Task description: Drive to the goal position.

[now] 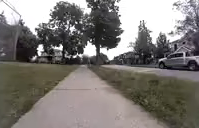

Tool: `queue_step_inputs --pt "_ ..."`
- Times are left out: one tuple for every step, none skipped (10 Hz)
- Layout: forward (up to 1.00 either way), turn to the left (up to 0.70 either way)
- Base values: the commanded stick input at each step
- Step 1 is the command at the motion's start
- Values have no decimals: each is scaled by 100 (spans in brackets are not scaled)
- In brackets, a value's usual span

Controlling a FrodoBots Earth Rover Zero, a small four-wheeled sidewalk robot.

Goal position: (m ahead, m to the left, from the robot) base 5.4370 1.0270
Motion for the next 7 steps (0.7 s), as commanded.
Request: queue_step_inputs --pt "70 6" --pt "70 0" --pt "70 0" --pt "70 0" --pt "70 0" --pt "70 0" --pt "70 0"
